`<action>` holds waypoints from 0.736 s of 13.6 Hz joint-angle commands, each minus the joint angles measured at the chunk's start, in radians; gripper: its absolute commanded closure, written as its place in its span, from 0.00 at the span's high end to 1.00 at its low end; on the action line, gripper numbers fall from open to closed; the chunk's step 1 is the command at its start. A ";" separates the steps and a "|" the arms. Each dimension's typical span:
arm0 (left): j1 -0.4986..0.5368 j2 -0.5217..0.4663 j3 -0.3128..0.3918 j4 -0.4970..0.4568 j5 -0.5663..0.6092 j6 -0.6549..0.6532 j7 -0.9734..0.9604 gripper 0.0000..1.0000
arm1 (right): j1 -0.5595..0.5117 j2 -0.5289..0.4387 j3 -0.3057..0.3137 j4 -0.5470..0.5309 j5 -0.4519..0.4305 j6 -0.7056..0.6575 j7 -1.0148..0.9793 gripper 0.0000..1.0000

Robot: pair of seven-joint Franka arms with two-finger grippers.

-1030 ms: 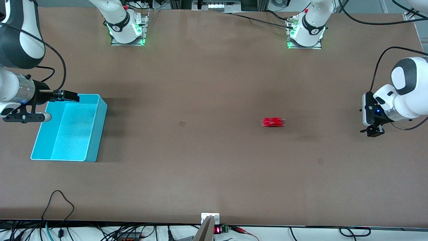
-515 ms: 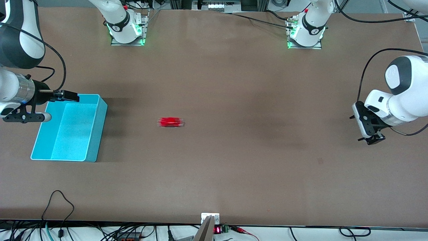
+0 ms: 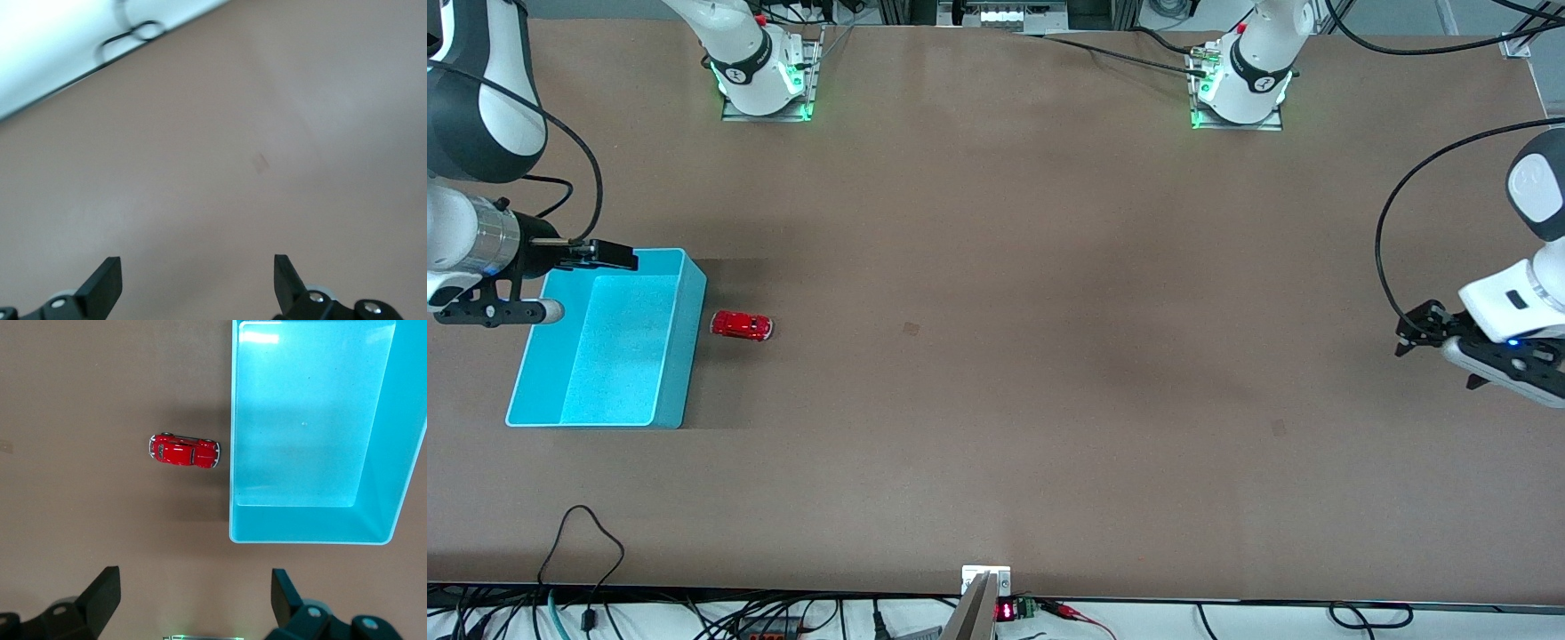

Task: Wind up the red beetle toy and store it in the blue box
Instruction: 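Withdraw the left gripper while the car rolls toward the blue box, then move the right gripper down over the red car beside the box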

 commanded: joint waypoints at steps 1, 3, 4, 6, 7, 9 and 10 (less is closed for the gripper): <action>-0.089 -0.047 0.104 0.048 -0.034 -0.127 -0.269 1.00 | -0.004 -0.002 0.006 0.007 -0.005 -0.011 -0.003 1.00; -0.126 -0.059 0.155 0.125 -0.087 -0.276 -0.332 1.00 | 0.001 -0.004 0.006 0.007 0.002 -0.011 0.003 1.00; -0.119 -0.070 0.157 0.140 -0.144 -0.318 -0.339 1.00 | 0.002 -0.004 0.007 0.005 0.002 -0.013 0.003 1.00; -0.123 -0.100 0.171 0.139 -0.184 -0.355 -0.384 1.00 | 0.018 0.000 0.009 -0.007 0.005 -0.018 0.005 1.00; -0.134 -0.115 0.171 0.139 -0.175 -0.372 -0.421 1.00 | 0.027 0.000 0.009 -0.021 0.005 -0.022 0.005 1.00; -0.181 -0.145 0.174 0.133 -0.166 -0.384 -0.431 1.00 | 0.047 -0.002 0.009 -0.056 0.005 -0.009 0.002 1.00; -0.207 -0.148 0.183 0.134 -0.167 -0.396 -0.437 1.00 | 0.065 -0.013 0.009 -0.100 0.005 0.023 -0.007 1.00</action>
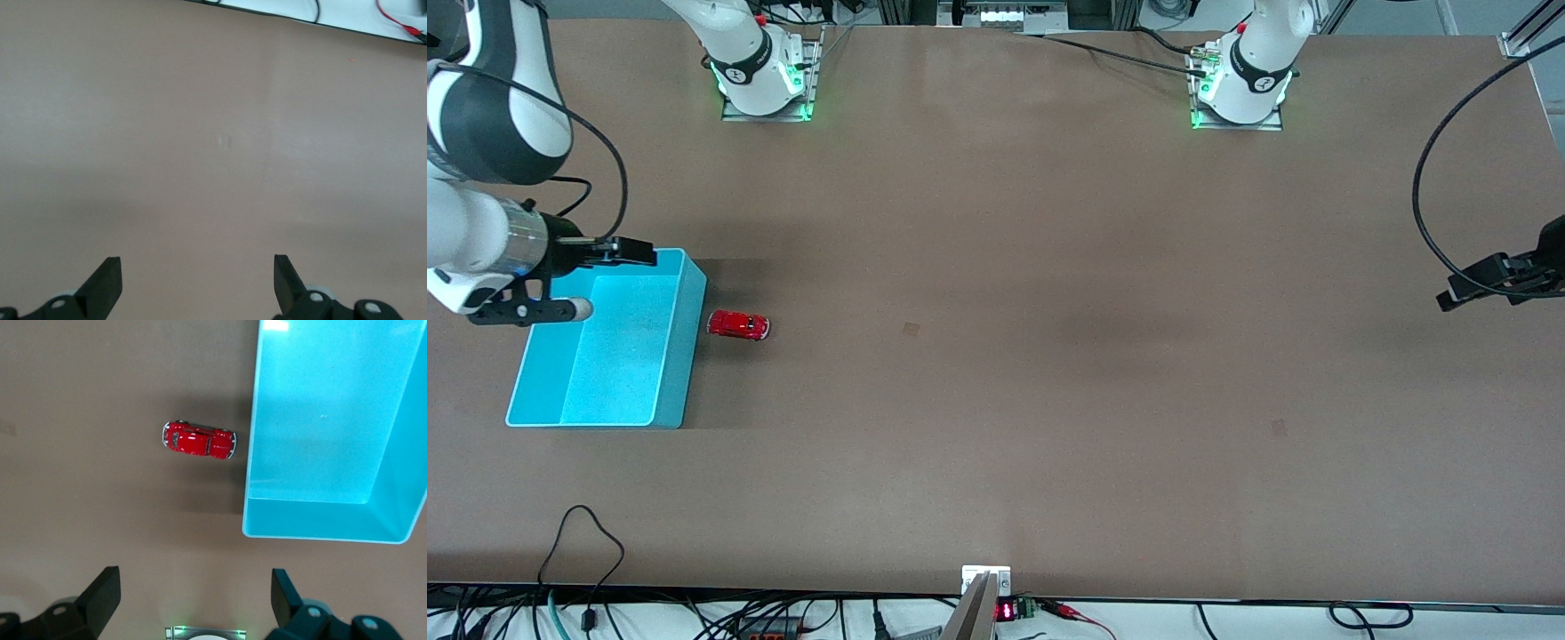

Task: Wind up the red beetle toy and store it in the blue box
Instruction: 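Move the right gripper down over the red car beside the box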

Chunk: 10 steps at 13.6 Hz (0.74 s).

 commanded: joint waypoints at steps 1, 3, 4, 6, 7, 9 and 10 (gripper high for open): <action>-0.109 -0.021 0.073 0.001 -0.008 -0.033 -0.032 1.00 | 0.053 -0.039 -0.001 -0.135 0.002 0.104 -0.036 1.00; -0.134 -0.021 0.115 -0.005 -0.008 -0.036 -0.019 1.00 | 0.061 -0.091 0.015 -0.291 -0.006 0.263 -0.168 1.00; -0.131 -0.026 0.110 -0.011 -0.007 -0.043 -0.028 1.00 | 0.061 -0.096 0.023 -0.347 -0.012 0.325 -0.286 1.00; -0.131 -0.035 0.107 -0.015 -0.007 -0.069 -0.026 1.00 | 0.057 -0.091 0.025 -0.430 -0.015 0.444 -0.498 1.00; -0.131 -0.053 0.107 -0.034 -0.007 -0.067 -0.022 1.00 | 0.052 -0.087 0.025 -0.470 -0.018 0.513 -0.619 1.00; -0.131 -0.083 0.107 -0.069 -0.001 -0.060 -0.021 1.00 | 0.051 -0.070 0.025 -0.536 -0.056 0.662 -0.843 1.00; -0.131 -0.087 0.105 -0.069 0.024 -0.060 -0.019 1.00 | 0.046 -0.050 0.025 -0.550 -0.062 0.711 -0.929 1.00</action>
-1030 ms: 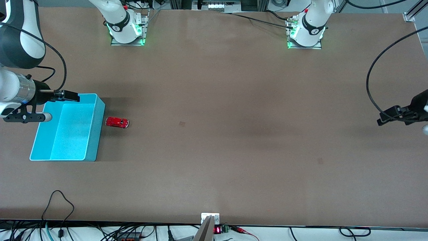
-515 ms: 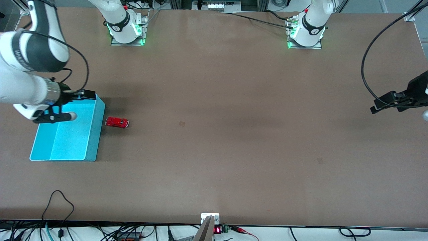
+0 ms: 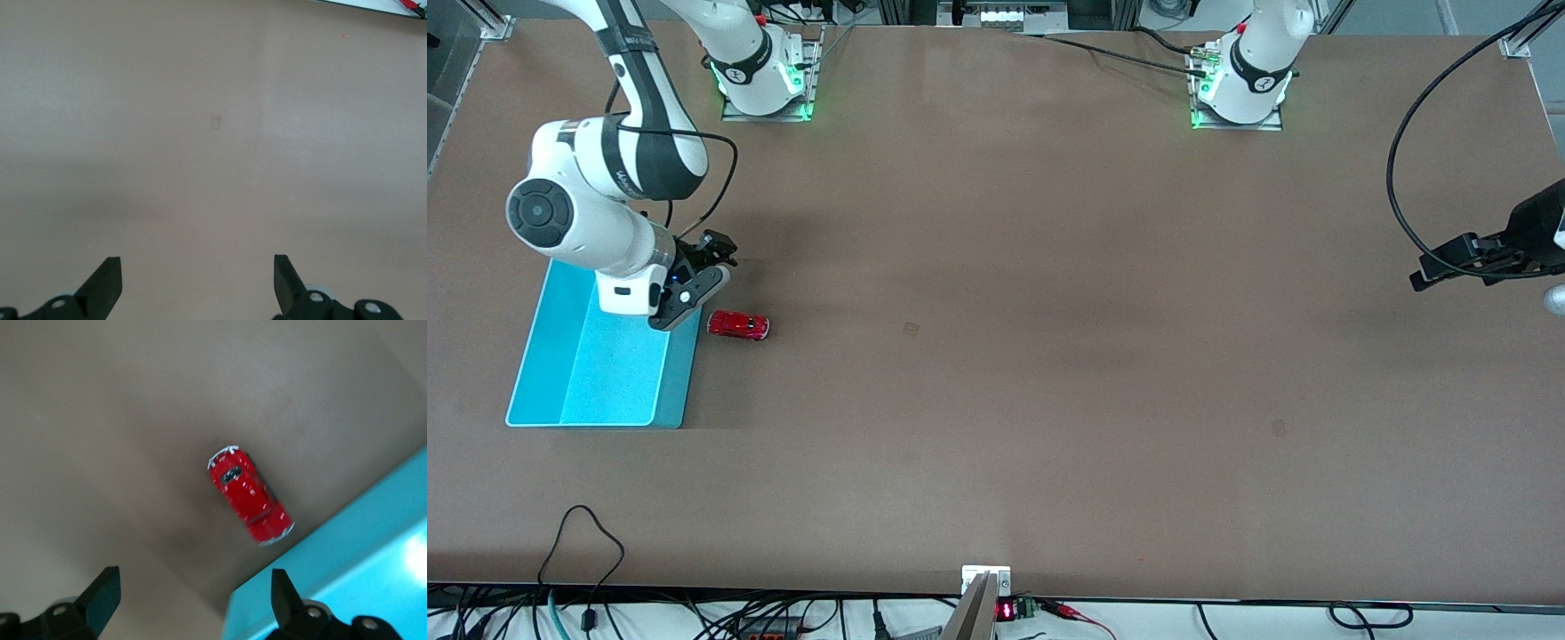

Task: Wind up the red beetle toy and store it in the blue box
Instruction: 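Move the right gripper down over the red car beside the box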

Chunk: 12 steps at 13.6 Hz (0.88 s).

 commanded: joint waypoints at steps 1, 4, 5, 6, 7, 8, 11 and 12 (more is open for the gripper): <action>-0.016 -0.053 0.009 -0.048 0.033 0.002 0.004 1.00 | -0.019 0.019 0.006 -0.067 -0.032 0.142 -0.244 1.00; -0.022 -0.059 0.009 -0.071 0.034 0.040 0.009 1.00 | -0.063 0.079 0.009 -0.088 -0.046 0.268 -0.441 1.00; -0.022 -0.067 0.009 -0.086 0.034 0.040 0.007 1.00 | -0.069 0.093 0.009 -0.093 -0.046 0.291 -0.479 1.00; -0.019 -0.072 0.009 -0.092 0.034 0.029 0.007 1.00 | -0.072 0.107 0.009 -0.105 -0.046 0.315 -0.499 1.00; -0.016 -0.081 0.009 -0.098 0.034 0.008 0.007 1.00 | -0.072 0.120 0.009 -0.117 -0.046 0.353 -0.509 1.00; -0.017 -0.084 0.009 -0.100 0.034 0.005 0.007 1.00 | -0.071 0.133 0.009 -0.122 -0.046 0.384 -0.509 1.00; -0.017 -0.085 0.011 -0.094 0.033 0.002 -0.009 1.00 | -0.060 0.165 0.010 -0.122 -0.046 0.429 -0.509 1.00; -0.019 -0.076 0.011 -0.085 0.031 0.000 -0.013 1.00 | -0.056 0.174 0.010 -0.122 -0.046 0.440 -0.509 1.00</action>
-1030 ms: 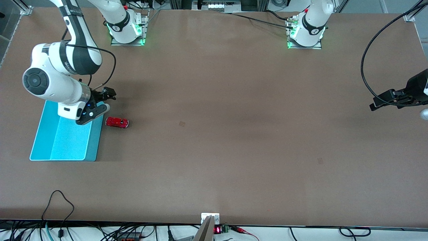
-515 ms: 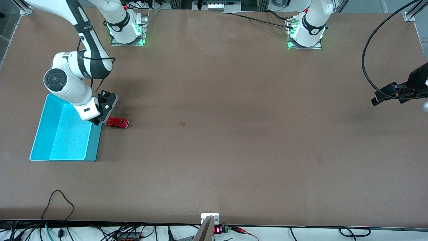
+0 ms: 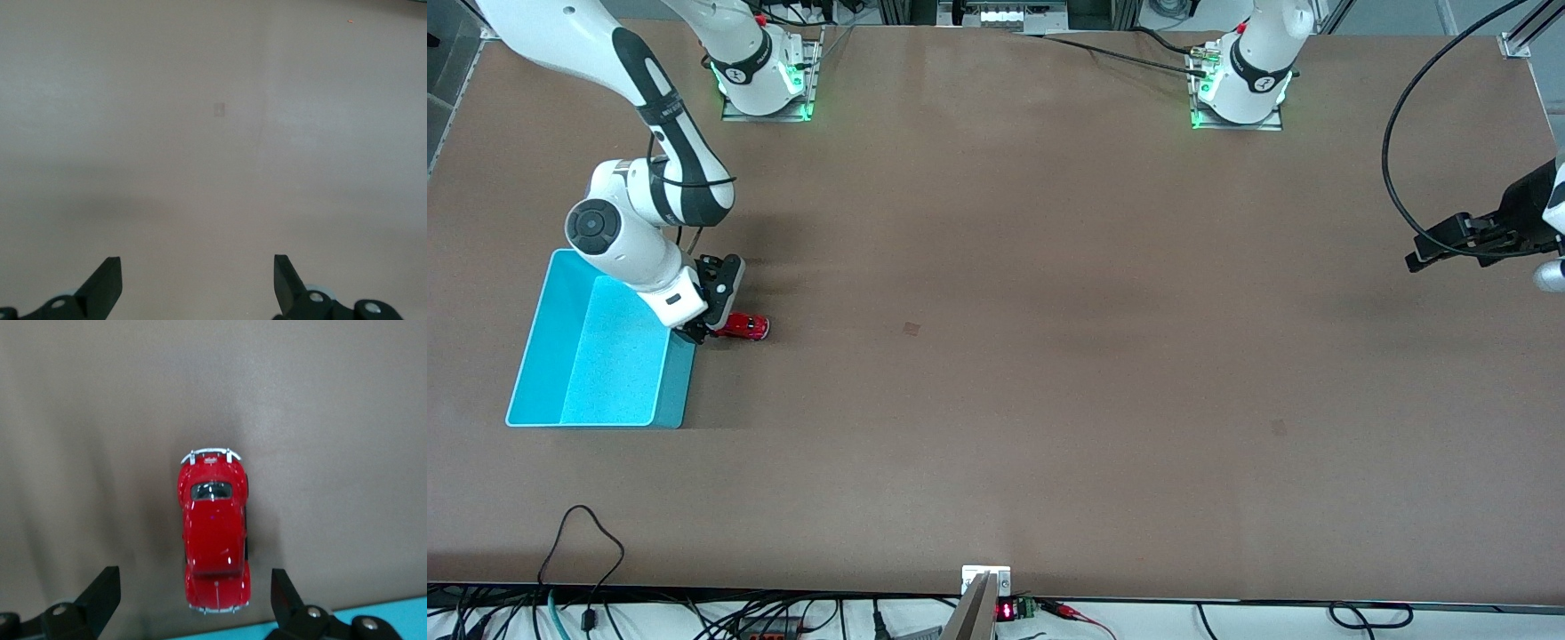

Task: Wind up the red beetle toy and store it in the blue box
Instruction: 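Grasp the red car with the right gripper and lift it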

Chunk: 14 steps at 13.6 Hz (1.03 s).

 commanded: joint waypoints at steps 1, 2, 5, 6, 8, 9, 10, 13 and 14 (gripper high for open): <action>-0.012 -0.021 0.008 -0.012 0.017 -0.014 -0.013 1.00 | 0.009 0.018 0.004 -0.008 -0.009 0.049 -0.013 1.00; -0.012 -0.021 0.008 -0.012 0.017 -0.029 -0.013 1.00 | 0.018 0.024 0.004 -0.008 -0.009 0.062 -0.013 1.00; -0.016 -0.021 0.003 -0.012 0.035 -0.031 -0.007 1.00 | 0.030 0.041 0.004 -0.003 -0.009 0.079 -0.012 0.94; -0.021 -0.021 0.002 -0.012 0.049 -0.031 -0.007 1.00 | 0.032 0.041 0.004 -0.003 -0.009 0.082 -0.013 0.74; -0.019 -0.025 0.003 -0.013 0.052 -0.032 -0.007 1.00 | 0.035 0.041 0.004 -0.001 -0.009 0.082 -0.013 0.33; -0.019 -0.030 0.003 -0.015 0.052 -0.035 -0.005 1.00 | 0.038 0.041 0.004 -0.001 -0.009 0.082 -0.013 0.17; -0.019 -0.032 0.003 -0.015 0.052 -0.042 -0.005 1.00 | 0.040 0.041 0.004 0.000 -0.008 0.082 -0.007 0.04; -0.018 -0.045 -0.007 -0.018 0.052 -0.052 -0.007 1.00 | 0.040 0.026 0.006 0.006 0.006 0.071 0.031 0.00; -0.016 -0.044 -0.007 -0.018 0.052 -0.052 -0.005 1.00 | 0.040 0.003 0.024 0.025 0.015 0.047 0.099 0.00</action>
